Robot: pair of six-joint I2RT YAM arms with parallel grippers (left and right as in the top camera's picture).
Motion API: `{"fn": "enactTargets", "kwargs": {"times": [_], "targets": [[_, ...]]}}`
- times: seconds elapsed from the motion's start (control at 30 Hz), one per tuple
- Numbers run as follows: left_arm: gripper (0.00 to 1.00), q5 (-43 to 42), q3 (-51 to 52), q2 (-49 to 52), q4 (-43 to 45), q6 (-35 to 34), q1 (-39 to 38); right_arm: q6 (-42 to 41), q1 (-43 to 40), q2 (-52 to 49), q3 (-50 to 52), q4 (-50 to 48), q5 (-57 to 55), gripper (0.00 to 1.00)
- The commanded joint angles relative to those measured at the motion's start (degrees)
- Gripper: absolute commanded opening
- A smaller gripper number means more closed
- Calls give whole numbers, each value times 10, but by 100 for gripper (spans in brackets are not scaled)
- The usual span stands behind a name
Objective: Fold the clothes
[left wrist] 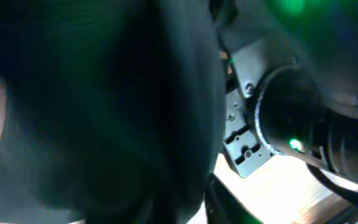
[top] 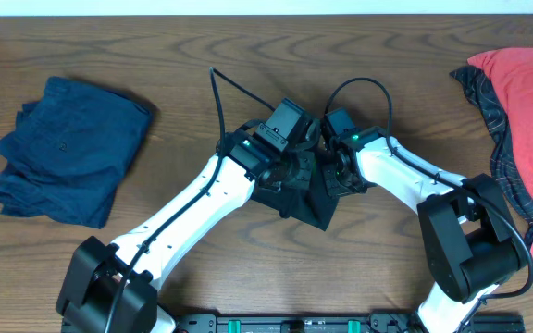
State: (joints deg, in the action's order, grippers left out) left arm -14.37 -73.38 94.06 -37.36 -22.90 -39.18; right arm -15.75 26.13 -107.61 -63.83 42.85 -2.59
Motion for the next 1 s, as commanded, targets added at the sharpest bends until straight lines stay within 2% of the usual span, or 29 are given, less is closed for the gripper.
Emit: {"fn": "enactTargets", "kwargs": {"times": [0.0, 0.2, 0.37, 0.5, 0.6, 0.73, 0.83, 0.87, 0.97], "targets": [[34, 8, -14, -5, 10, -1, -1, -21, 8, -32, 10, 1, 24, 3], [38, 14, -40, -39, -7, 29, 28, -79, -27, 15, -12, 67, -23, 4], [39, 83, -55, -94, -41, 29, 97, -73, -80, 105, -37, 104, -38, 8], [40, 104, -55, -108, -46, 28, 172, 12, -91, 174, -56, 92, 45, 11], [40, 104, -52, -96, -46, 20, 217, 59, -85, 207, -59, 62, 148, 14], [40, 103, -50, -61, -52, 13, 252, 71, -65, 204, -58, 16, 275, 10], [40, 98, -50, -37, -64, 11, 261, 66, -41, 189, -58, -10, 283, 11], [40, 92, -50, -31, -67, 12, 262, 66, -31, 182, -58, -18, 282, 14], [40, 82, -50, -19, -73, 12, 262, 61, -7, 155, -58, -37, 281, 36]]}}
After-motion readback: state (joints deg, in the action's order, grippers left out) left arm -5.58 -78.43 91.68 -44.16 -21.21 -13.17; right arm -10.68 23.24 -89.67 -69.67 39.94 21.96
